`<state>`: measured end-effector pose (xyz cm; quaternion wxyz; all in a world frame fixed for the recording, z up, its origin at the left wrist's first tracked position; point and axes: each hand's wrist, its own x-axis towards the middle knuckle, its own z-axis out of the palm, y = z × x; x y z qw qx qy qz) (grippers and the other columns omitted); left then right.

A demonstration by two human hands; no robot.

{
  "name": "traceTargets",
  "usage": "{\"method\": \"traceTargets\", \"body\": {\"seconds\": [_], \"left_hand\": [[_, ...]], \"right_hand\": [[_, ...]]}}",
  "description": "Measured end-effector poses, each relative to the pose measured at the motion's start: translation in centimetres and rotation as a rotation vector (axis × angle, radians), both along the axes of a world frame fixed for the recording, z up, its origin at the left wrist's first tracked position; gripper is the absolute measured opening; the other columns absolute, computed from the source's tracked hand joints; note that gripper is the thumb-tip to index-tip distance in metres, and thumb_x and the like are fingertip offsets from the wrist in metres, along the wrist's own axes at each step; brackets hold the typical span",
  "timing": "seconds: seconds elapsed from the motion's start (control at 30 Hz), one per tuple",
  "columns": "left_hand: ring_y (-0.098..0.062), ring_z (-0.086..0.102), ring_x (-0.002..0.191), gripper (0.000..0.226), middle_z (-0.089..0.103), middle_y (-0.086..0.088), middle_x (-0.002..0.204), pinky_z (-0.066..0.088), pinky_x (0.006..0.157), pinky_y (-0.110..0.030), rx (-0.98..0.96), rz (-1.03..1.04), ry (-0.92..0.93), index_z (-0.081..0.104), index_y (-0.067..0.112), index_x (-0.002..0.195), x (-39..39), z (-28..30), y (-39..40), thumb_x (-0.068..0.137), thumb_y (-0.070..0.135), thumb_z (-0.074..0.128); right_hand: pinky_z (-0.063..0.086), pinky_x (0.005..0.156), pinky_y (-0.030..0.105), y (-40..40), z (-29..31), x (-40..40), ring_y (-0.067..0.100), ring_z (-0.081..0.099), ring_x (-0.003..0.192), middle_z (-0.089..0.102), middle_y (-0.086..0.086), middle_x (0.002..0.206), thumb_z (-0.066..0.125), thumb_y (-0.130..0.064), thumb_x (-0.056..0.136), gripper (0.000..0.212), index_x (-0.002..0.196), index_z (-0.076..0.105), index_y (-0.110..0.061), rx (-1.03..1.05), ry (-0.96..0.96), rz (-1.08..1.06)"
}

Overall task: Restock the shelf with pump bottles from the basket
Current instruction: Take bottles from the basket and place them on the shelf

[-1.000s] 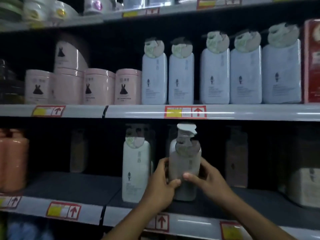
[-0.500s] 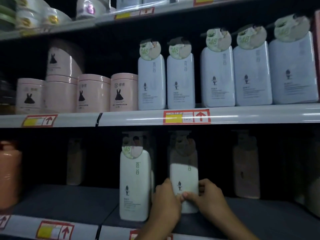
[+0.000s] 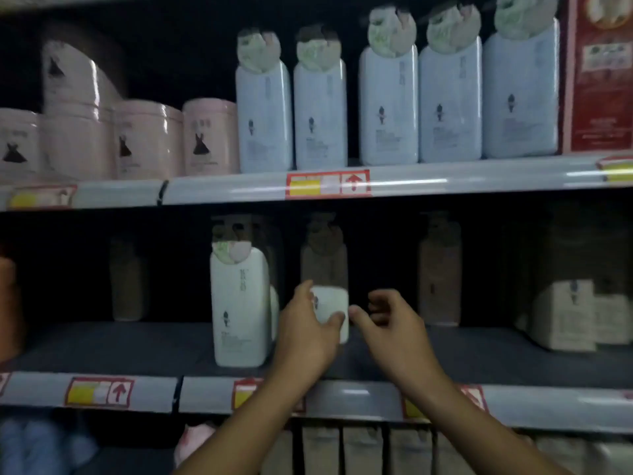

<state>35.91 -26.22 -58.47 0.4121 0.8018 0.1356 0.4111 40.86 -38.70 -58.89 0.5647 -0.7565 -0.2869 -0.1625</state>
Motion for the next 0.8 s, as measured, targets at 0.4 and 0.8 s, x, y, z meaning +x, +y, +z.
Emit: {"method": "traceTargets", "body": {"seconds": [0.4, 0.8], "left_hand": [[-0.009, 0.069, 0.086, 0.025, 0.071, 0.003, 0.099, 0.056, 0.076, -0.024, -0.166, -0.439, 0.290, 0.060, 0.024, 0.107, -13.8, -27.9, -15.2, 0.087, 0.008, 0.065], [-0.001, 0.067, 0.107, 0.032, 0.070, 0.011, 0.111, 0.052, 0.091, -0.015, -0.238, -0.656, 0.524, 0.063, 0.024, 0.111, -14.3, -35.5, -17.3, 0.090, -0.001, 0.062]], "right_hand": [[0.042, 0.060, 0.016, -18.2, -24.5, -8.3, 0.000, 0.057, 0.062, 0.067, -0.004, 0.073, 0.063, -0.022, 0.096, 0.016, 0.087, 0.069, -0.010, -0.508, 0.133, 0.111], [0.052, 0.083, 0.038, -24.0, -35.5, -6.8, 0.024, 0.065, 0.101, 0.068, 0.000, 0.109, 0.068, -0.056, 0.080, 0.039, 0.103, 0.062, -0.025, -1.446, 0.280, 0.319]]}}
